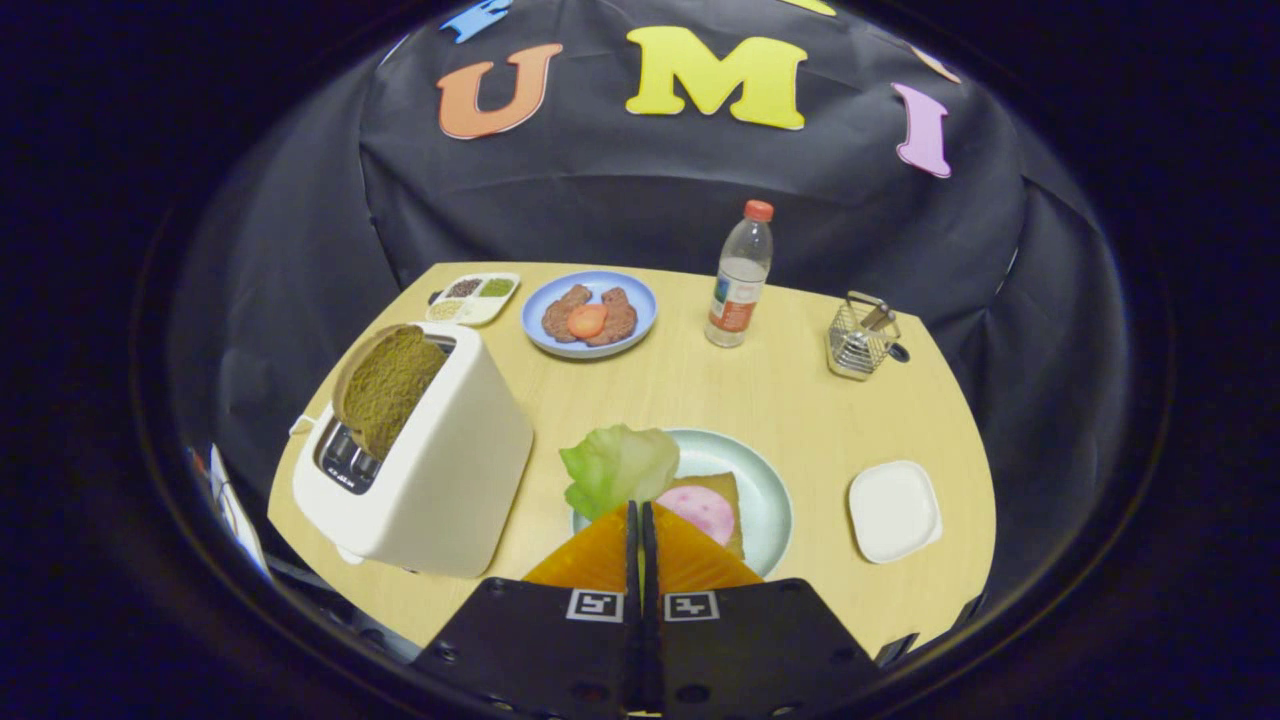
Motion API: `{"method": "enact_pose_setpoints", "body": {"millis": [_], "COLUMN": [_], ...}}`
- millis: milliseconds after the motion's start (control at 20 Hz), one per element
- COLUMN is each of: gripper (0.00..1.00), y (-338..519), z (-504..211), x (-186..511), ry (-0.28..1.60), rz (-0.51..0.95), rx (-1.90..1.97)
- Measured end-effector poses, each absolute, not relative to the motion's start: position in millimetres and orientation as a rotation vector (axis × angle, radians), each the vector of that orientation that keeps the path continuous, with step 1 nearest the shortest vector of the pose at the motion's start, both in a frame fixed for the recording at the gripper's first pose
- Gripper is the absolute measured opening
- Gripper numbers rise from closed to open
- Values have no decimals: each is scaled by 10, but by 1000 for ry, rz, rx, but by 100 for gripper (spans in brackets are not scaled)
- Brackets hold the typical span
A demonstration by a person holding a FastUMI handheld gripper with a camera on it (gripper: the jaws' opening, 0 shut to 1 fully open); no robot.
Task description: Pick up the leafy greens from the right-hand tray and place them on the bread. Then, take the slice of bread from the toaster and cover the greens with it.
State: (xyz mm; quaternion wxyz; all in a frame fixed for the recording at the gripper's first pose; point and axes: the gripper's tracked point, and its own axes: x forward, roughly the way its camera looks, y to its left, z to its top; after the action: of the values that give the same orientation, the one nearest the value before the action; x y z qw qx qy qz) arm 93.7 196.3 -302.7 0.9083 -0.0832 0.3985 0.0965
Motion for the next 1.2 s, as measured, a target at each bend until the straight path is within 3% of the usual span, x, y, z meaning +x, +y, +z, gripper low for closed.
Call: {"method": "enact_pose_setpoints", "body": {"millis": [550, 1100, 1200], "gripper": [0, 1, 11], "y": [1389, 1144, 1096], "z": [-3561, -3813, -3815], "x": [1347, 1511, 1501], "ry": [862, 892, 897], "rz": [115, 166, 172], "rx": [-297, -344, -354]}}
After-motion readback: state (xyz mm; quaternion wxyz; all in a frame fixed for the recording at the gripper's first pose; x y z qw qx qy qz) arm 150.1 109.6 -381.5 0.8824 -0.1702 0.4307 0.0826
